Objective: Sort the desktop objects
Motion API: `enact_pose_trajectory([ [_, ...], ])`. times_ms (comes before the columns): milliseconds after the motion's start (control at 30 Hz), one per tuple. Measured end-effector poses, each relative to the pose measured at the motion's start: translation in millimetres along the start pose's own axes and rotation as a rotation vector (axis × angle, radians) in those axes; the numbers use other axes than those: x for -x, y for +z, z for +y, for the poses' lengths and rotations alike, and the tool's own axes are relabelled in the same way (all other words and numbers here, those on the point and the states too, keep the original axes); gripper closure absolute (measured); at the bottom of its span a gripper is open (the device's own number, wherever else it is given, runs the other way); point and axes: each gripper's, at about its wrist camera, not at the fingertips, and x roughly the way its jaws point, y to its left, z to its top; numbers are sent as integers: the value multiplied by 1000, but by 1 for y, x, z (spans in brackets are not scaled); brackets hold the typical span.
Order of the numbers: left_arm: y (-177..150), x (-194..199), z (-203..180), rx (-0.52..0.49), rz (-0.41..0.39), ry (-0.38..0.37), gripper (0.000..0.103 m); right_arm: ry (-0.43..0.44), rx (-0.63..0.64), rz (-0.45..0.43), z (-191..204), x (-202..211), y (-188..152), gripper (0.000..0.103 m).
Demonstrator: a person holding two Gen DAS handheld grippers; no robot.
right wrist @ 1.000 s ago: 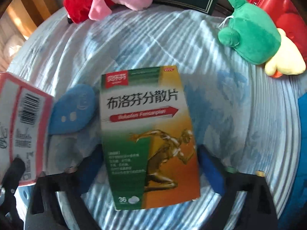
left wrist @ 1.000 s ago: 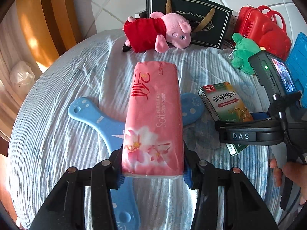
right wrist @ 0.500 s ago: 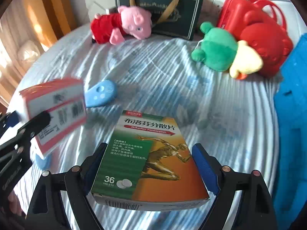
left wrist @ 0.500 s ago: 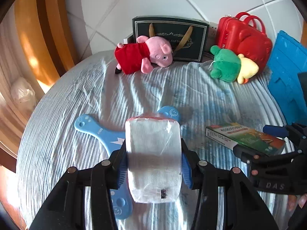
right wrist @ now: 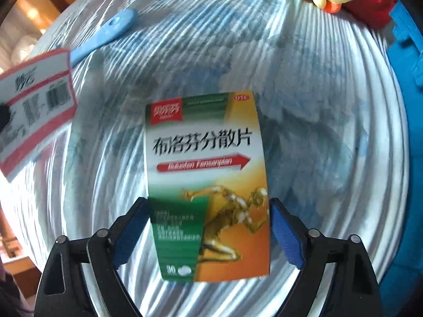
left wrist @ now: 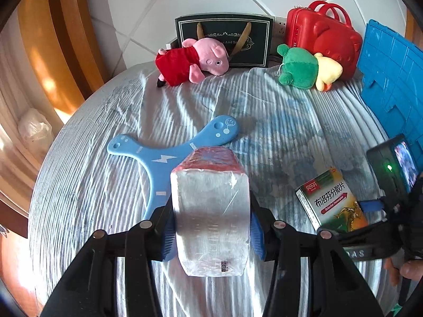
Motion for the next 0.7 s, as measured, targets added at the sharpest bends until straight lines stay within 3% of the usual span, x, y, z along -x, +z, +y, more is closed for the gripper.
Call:
enact_pose_trajectory([
  [67,0,1,0,-2,1,0,57,-2,-5,-5,1,-6,6,6],
  [100,0,2,0,-2,1,1,57,-13,-3,-11,2,-7,8,16],
  [233,-1,12,0,-5,-26,7,57,-37,6,-129,10,30,7,16],
  [500,26,78,-18,-38,-215,-10,57,-36,-23,-526,-1,183,-19,16],
  [700,49,140,-57,-83,-386,-69,57,-86,-93,-747,-26,274,-61,16],
])
